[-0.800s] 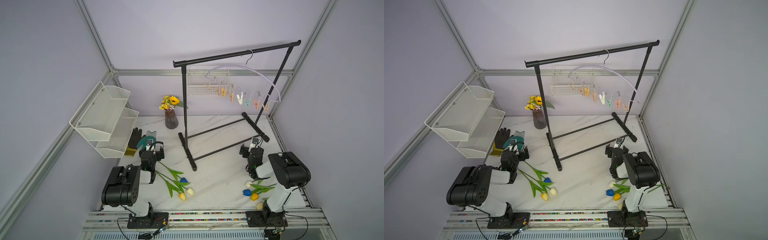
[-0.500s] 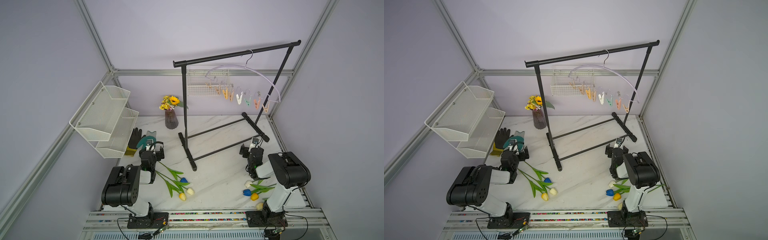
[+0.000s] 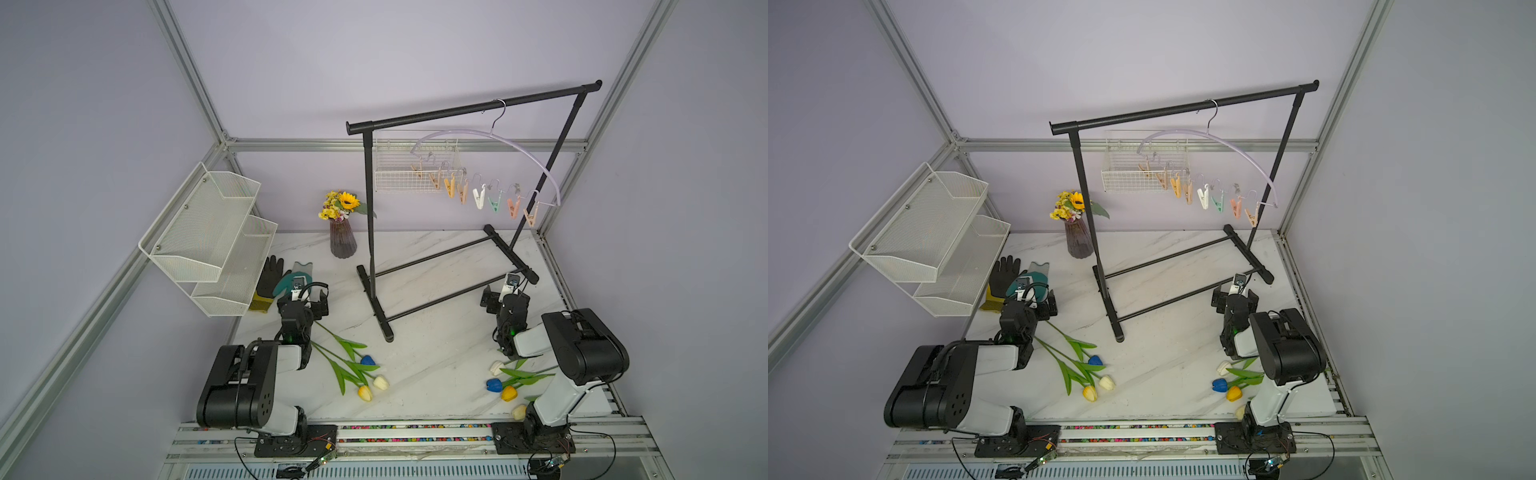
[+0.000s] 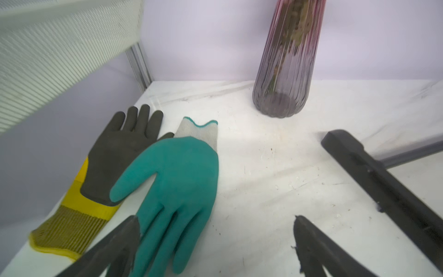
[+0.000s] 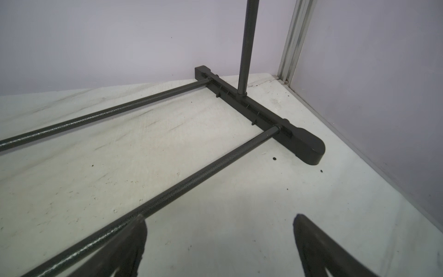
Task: Dry the flowers on a clothes hanger
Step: Adjust the clothesline at the center of the board.
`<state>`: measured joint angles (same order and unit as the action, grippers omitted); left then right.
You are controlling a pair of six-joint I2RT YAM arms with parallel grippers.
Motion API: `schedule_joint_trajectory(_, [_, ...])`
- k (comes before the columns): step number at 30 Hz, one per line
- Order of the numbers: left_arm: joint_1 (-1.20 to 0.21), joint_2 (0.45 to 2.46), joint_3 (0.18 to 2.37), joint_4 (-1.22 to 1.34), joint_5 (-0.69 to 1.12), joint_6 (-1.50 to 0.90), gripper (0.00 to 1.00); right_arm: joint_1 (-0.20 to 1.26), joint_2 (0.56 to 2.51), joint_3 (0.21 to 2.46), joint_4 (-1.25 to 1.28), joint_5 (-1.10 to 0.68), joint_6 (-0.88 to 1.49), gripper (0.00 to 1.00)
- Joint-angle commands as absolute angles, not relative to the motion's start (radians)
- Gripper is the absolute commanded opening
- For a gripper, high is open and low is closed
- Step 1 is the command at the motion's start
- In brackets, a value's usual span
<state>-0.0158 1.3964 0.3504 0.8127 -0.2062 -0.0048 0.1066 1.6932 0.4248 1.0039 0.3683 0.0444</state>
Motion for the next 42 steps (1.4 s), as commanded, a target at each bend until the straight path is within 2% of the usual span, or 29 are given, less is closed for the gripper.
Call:
schedule_joint_trajectory(1, [-0.092,1.23,0.373,0.747,-0.364,0.015,1.0,0.101,1.571,0.466,0.817,0.4,0.056,0.97])
schedule_joint_trajectory(6, [-0.178,1.074,0.541,0.434,-0.45,-0.206,1.0,0.101,1.387,0.575,0.529,0.474,0.056,0.97])
schedule_joint_trajectory(11, [-0.366,1.125,0.753,0.271,-0.508,-0.178,1.0,0.101,1.21,0.69,0.266,0.443,0.144,0.97])
schedule_joint_trajectory(15, [-0.503,1.181,0.895,0.195,-0.539,-0.163,1.0,0.101,1.182,0.858,0.002,0.41,0.2,0.97])
schedule_joint_trajectory(18, [-0.57,1.223,0.943,0.247,-0.549,-0.121,1.0,0.101,1.129,0.878,-0.028,0.328,0.223,0.97])
schedule_joint_trajectory(26, [-0.574,1.42,1.137,0.232,-0.585,-0.118,1.0,0.1,1.086,0.952,-0.101,0.147,0.288,0.97])
schedule_joint_trajectory(29, [-0.571,1.479,1.208,0.178,-0.6,-0.117,0.92,0.1,1.104,0.973,-0.094,0.026,0.32,0.97])
schedule_joint_trajectory(30, [-0.57,1.486,1.209,0.189,-0.599,-0.111,0.86,0.099,1.114,0.987,-0.096,-0.027,0.332,0.97])
schedule_joint_trajectory(31, [-0.567,1.49,1.207,0.199,-0.596,-0.106,0.79,0.099,1.121,0.998,-0.097,-0.066,0.337,0.97])
schedule_joint_trajectory(33, [-0.558,1.496,1.215,0.195,-0.576,-0.086,0.55,0.1,1.13,1.017,-0.097,-0.121,0.357,0.97])
schedule_joint_trajectory(36, [-0.549,1.491,1.22,0.178,-0.556,-0.068,0.4,0.098,1.126,1.029,-0.097,-0.145,0.374,0.97])
schedule_joint_trajectory(42, [-0.5,1.457,1.21,0.136,-0.464,-0.069,0.23,0.087,1.099,1.057,-0.12,-0.165,0.374,0.93])
